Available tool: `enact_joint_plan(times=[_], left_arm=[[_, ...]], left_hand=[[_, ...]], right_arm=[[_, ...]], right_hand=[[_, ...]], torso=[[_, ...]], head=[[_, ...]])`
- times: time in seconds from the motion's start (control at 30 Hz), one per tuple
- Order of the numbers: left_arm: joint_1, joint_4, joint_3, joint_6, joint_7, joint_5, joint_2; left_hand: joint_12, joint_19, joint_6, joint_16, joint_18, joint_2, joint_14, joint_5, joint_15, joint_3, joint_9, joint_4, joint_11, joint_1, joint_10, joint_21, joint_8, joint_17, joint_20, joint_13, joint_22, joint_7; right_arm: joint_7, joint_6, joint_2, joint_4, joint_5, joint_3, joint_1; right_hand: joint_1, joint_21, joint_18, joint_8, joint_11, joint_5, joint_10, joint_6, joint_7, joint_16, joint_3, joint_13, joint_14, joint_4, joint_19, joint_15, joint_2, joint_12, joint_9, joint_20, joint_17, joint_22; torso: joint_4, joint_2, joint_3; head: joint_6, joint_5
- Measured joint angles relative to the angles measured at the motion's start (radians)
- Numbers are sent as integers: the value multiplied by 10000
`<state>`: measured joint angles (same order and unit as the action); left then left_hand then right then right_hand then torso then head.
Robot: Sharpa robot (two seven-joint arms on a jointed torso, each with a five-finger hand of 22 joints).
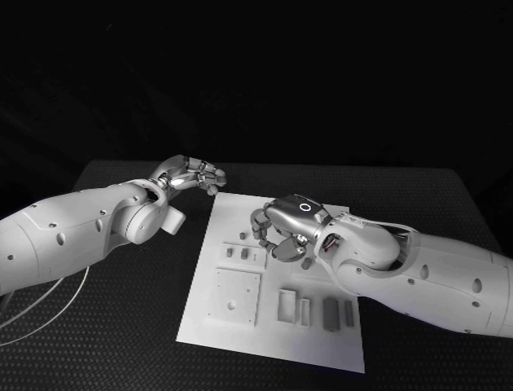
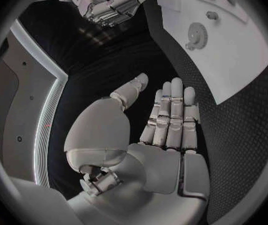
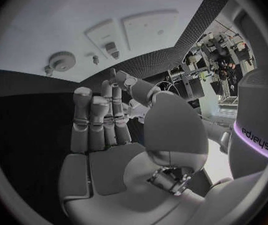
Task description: Assemble the parts on the task board
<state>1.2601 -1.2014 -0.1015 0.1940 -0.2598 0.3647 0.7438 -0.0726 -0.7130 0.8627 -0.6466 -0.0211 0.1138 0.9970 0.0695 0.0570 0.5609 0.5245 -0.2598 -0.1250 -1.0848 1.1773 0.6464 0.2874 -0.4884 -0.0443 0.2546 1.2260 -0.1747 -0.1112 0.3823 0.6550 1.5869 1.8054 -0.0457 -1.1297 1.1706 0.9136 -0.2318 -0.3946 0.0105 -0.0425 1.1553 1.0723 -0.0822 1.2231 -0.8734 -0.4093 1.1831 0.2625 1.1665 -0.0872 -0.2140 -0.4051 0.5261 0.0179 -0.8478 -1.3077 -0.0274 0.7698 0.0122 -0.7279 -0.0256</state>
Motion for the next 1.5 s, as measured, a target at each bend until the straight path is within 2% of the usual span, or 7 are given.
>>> enact_joint_plan(times=[0.33,0.57,0.73,1.07,1.5], left_arm=[[1,236,1,35,-1,-29,-226],[1,248,1,39,-1,-42,-275],[1,256,1,39,-1,-49,-270],[1,250,1,34,1,-55,-266],[1,250,0,30,3,-59,-236]], left_hand=[[0,0,0,0,0,0,0,0,0,0,1,0,0,0,0,0,0,-19,0,-5,8,0],[0,0,0,0,1,0,0,0,0,0,1,0,0,0,0,0,0,-28,0,-9,7,0],[0,0,0,0,1,0,-1,0,0,0,2,0,0,0,0,0,0,-28,0,-9,6,0],[0,0,0,0,1,0,-1,0,1,0,2,0,1,0,1,0,0,-43,0,-8,15,-1],[0,0,-25,39,0,0,-1,0,0,0,2,0,1,0,1,-39,0,-57,0,-18,13,25]], right_arm=[[134,0,-550,-241,-15,-160,413],[211,2,-700,-383,-13,-231,718],[253,2,-729,-419,-5,-262,844],[318,-1,-832,-515,1,-438,1081],[378,-13,-874,-632,1,-458,1236]], right_hand=[[-3,0,0,0,18,1,50,0,-1,0,12,0,35,12,-2,32,-4,39,10,5,1,0],[-4,0,-1,0,20,2,54,0,-1,-41,40,-1,42,39,-21,38,-5,42,17,23,1,0],[-4,-1,0,0,21,3,56,0,-1,-41,41,0,31,40,-21,28,-5,47,19,22,2,0],[-46,-1,1,0,31,9,69,0,-1,-41,14,2,31,70,-22,27,35,86,28,19,2,0],[-49,-1,0,0,21,10,80,0,-1,-41,25,31,31,81,-22,27,31,123,27,15,-6,0]], torso=[[-47,-12,0],[-70,-7,6],[-65,0,5],[-35,0,5],[-35,1,11]], head=[[-105,-527],[-241,-757],[-326,-909],[-457,-1098],[-573,-1218]])
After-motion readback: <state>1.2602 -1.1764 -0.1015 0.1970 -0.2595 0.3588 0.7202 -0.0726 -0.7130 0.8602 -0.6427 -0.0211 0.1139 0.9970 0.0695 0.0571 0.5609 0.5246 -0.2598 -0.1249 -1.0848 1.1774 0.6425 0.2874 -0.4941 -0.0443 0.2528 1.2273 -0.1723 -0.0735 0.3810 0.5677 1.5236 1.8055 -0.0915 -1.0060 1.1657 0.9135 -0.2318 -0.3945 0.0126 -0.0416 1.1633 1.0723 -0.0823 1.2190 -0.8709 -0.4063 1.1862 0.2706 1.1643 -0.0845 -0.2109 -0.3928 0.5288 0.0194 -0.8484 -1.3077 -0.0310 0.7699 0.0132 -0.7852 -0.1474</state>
